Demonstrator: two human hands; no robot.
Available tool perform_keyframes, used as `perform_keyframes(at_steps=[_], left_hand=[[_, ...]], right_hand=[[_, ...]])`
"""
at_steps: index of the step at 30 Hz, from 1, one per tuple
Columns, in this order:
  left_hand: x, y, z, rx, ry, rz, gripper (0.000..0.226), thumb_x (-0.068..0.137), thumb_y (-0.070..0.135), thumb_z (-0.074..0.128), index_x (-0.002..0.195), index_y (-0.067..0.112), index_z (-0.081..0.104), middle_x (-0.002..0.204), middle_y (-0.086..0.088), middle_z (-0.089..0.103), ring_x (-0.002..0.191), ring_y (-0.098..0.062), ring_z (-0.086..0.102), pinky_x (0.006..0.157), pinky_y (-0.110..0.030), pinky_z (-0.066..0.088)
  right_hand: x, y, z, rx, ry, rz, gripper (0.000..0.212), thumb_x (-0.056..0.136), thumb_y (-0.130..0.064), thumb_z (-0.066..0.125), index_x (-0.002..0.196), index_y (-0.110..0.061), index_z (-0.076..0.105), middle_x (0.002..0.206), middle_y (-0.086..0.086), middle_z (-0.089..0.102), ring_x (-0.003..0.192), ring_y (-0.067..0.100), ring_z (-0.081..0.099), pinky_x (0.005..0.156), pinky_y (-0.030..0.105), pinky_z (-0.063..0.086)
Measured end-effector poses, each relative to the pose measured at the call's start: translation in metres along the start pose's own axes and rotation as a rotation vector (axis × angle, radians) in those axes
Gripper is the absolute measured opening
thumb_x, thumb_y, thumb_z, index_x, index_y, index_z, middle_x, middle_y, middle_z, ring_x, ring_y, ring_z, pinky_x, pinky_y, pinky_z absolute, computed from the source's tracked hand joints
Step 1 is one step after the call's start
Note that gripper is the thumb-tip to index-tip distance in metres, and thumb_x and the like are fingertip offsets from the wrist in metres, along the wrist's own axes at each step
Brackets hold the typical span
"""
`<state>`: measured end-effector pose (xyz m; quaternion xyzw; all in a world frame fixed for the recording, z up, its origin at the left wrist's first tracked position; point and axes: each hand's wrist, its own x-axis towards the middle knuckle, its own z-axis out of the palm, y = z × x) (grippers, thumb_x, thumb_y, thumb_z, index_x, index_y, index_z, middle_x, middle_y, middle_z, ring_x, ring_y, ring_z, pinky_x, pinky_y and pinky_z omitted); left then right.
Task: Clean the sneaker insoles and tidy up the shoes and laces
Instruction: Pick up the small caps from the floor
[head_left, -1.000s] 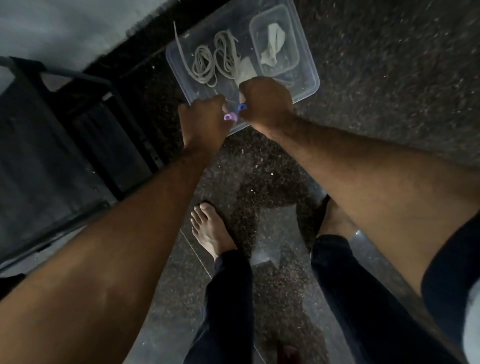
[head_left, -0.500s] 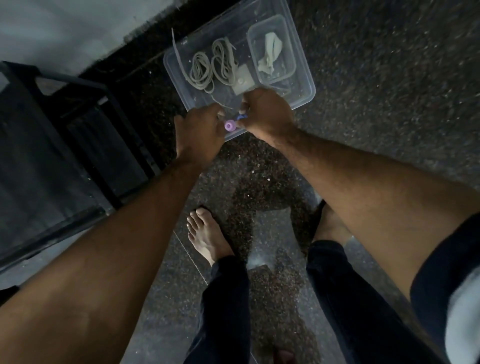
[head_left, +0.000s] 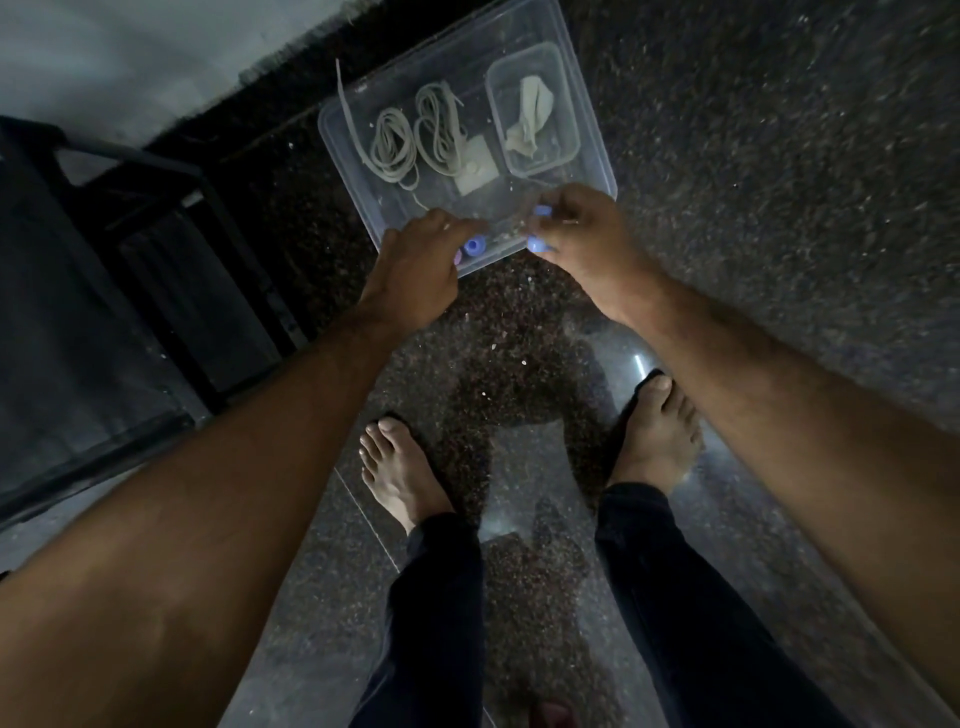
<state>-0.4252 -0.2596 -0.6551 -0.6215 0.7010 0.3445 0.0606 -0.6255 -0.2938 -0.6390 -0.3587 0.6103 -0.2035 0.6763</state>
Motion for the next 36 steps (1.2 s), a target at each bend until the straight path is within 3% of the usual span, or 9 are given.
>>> perform_keyframes(at_steps=[4, 7, 10, 15, 18, 24, 29, 32, 36], left_hand=[[0.003, 0.004, 0.001, 0.089, -0.029, -0.030, 0.054, 0.088, 0.001, 0.052, 0.136, 0.025, 0.058, 0.129, -0.009, 0.057, 0.119, -0.038, 0.053, 0.096, -0.051, 0.038], [0.002, 0.002, 0.003, 0.070, -0.023, -0.073, 0.052, 0.090, 0.002, 0.053, 0.137, 0.025, 0.058, 0.134, -0.009, 0.056, 0.125, -0.035, 0.051, 0.101, -0.050, 0.036], [0.000, -0.001, 0.003, 0.011, -0.002, -0.085, 0.050, 0.092, 0.007, 0.052, 0.139, 0.026, 0.055, 0.134, -0.007, 0.057, 0.127, -0.033, 0.051, 0.103, -0.050, 0.035], [-0.001, -0.004, 0.008, 0.014, 0.031, -0.108, 0.047, 0.093, 0.014, 0.052, 0.139, 0.023, 0.054, 0.134, -0.006, 0.056, 0.125, -0.033, 0.051, 0.099, -0.049, 0.036], [-0.003, -0.003, 0.012, -0.016, 0.052, -0.134, 0.047, 0.092, 0.012, 0.053, 0.138, 0.018, 0.053, 0.135, -0.007, 0.056, 0.126, -0.032, 0.051, 0.098, -0.045, 0.034], [-0.005, 0.003, 0.014, -0.096, 0.078, -0.174, 0.043, 0.094, 0.014, 0.052, 0.137, 0.016, 0.053, 0.134, -0.009, 0.056, 0.127, -0.031, 0.052, 0.102, -0.045, 0.032], [-0.008, 0.006, 0.009, -0.107, 0.078, -0.170, 0.042, 0.094, 0.014, 0.053, 0.136, 0.016, 0.053, 0.133, -0.010, 0.057, 0.125, -0.031, 0.054, 0.102, -0.044, 0.033], [-0.016, 0.011, 0.005, -0.200, 0.060, -0.182, 0.048, 0.091, 0.019, 0.048, 0.139, 0.013, 0.051, 0.136, -0.012, 0.057, 0.127, -0.033, 0.054, 0.106, -0.046, 0.038], [-0.039, 0.021, -0.009, -0.184, 0.064, -0.147, 0.058, 0.085, 0.026, 0.045, 0.141, 0.009, 0.048, 0.136, -0.018, 0.056, 0.120, -0.041, 0.059, 0.101, -0.052, 0.047]], right_hand=[[0.003, 0.000, 0.012, -0.322, 0.016, -0.333, 0.008, 0.080, -0.007, 0.076, 0.082, -0.001, 0.073, 0.074, -0.011, 0.063, 0.080, 0.018, 0.066, 0.075, 0.033, 0.053], [0.006, -0.002, 0.026, -0.384, 0.080, -0.457, 0.009, 0.074, -0.009, 0.077, 0.080, -0.004, 0.077, 0.068, -0.018, 0.057, 0.072, -0.003, 0.058, 0.065, 0.018, 0.041], [0.015, 0.001, 0.035, -0.556, 0.066, -0.421, 0.015, 0.077, -0.008, 0.061, 0.078, -0.003, 0.074, 0.071, 0.005, 0.064, 0.066, 0.008, 0.050, 0.058, 0.021, 0.030], [0.027, 0.002, 0.040, -0.807, 0.015, -0.379, 0.017, 0.084, -0.002, 0.055, 0.089, -0.001, 0.071, 0.087, 0.008, 0.053, 0.077, 0.019, 0.049, 0.056, 0.028, 0.029], [0.033, 0.005, 0.041, -0.873, 0.015, -0.335, 0.024, 0.084, 0.004, 0.053, 0.099, -0.003, 0.071, 0.108, 0.017, 0.058, 0.089, 0.025, 0.056, 0.067, 0.026, 0.034], [0.035, 0.009, 0.041, -0.897, -0.025, -0.236, 0.027, 0.086, 0.001, 0.058, 0.110, -0.002, 0.069, 0.121, 0.019, 0.059, 0.111, 0.034, 0.060, 0.094, 0.038, 0.049], [0.026, 0.003, 0.035, -0.846, -0.041, -0.190, 0.037, 0.090, -0.001, 0.055, 0.126, -0.003, 0.064, 0.131, 0.018, 0.060, 0.121, 0.033, 0.058, 0.102, 0.040, 0.047], [0.021, 0.000, 0.030, -0.810, -0.099, -0.175, 0.044, 0.087, 0.006, 0.051, 0.129, -0.002, 0.062, 0.130, 0.018, 0.063, 0.122, 0.030, 0.058, 0.088, 0.022, 0.042], [0.003, -0.009, 0.022, -0.847, -0.156, -0.227, 0.039, 0.083, 0.006, 0.053, 0.120, -0.002, 0.063, 0.117, 0.019, 0.064, 0.111, 0.033, 0.061, 0.083, 0.028, 0.044]])
